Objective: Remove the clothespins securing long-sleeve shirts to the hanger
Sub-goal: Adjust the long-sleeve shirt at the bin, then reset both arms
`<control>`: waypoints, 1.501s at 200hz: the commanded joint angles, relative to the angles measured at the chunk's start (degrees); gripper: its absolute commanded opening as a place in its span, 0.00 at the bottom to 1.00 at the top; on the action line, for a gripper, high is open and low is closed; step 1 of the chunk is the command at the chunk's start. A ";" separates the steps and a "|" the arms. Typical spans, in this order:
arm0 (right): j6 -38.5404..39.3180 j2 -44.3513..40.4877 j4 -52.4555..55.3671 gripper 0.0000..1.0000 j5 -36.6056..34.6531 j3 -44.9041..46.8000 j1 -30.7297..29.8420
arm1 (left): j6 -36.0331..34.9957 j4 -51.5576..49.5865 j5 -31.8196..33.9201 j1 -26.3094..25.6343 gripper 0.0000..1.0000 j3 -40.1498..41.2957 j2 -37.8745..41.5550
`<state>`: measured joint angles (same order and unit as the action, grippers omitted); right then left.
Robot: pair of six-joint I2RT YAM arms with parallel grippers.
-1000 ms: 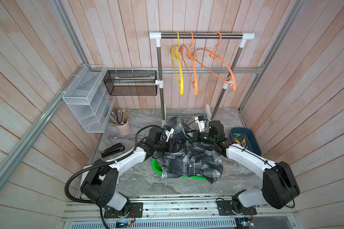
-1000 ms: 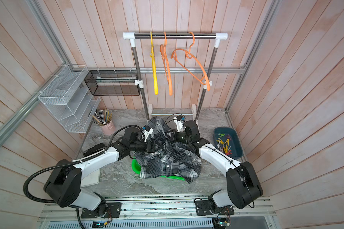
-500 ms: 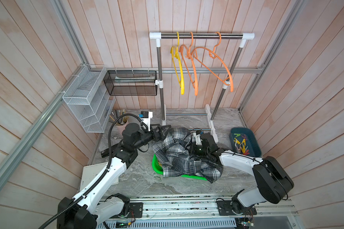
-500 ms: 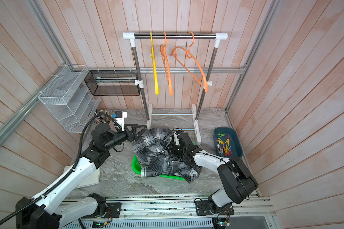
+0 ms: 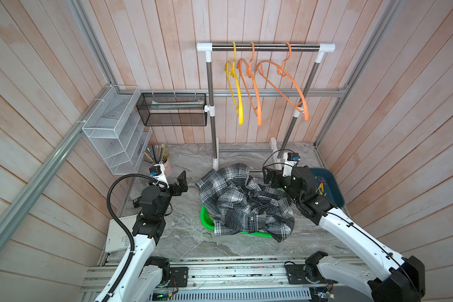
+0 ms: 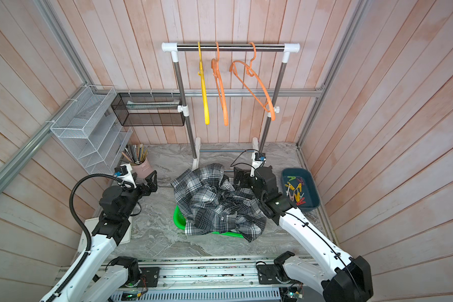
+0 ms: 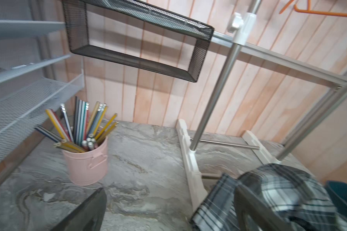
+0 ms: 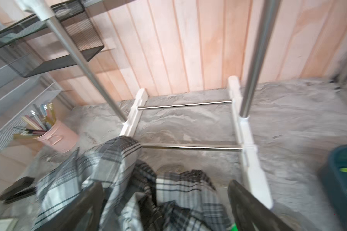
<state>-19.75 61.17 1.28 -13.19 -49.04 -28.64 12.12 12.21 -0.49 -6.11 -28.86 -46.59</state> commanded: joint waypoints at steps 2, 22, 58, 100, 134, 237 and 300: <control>7.11 -0.62 -3.38 0.98 -7.06 3.63 4.43 | -4.67 8.41 3.00 1.99 1.00 3.99 -0.48; 11.73 -2.69 -12.78 0.98 -8.08 9.98 9.14 | -4.87 10.44 4.28 3.79 1.00 5.92 -2.42; 15.81 -1.14 -26.78 0.98 -9.04 20.25 18.46 | -4.85 21.75 4.60 7.97 1.00 11.69 -6.63; 17.40 8.10 -52.59 0.98 -7.09 32.25 24.89 | -6.67 34.09 3.58 9.27 1.00 16.16 -15.95; 17.49 18.57 -73.89 0.98 -2.22 39.12 27.66 | -9.42 44.09 2.45 9.67 1.00 18.21 -23.26; 18.49 28.76 -81.30 0.98 5.29 38.18 28.69 | -8.08 57.17 -3.27 10.77 1.00 15.41 -41.83; 18.15 28.67 -80.24 0.98 5.37 37.61 28.98 | -8.51 58.34 -2.48 10.09 1.00 14.88 -43.08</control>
<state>-1.72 89.73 -78.65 -8.62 -10.55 -0.05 4.67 68.60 -2.59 4.27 -13.08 -89.21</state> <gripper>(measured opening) 0.983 0.998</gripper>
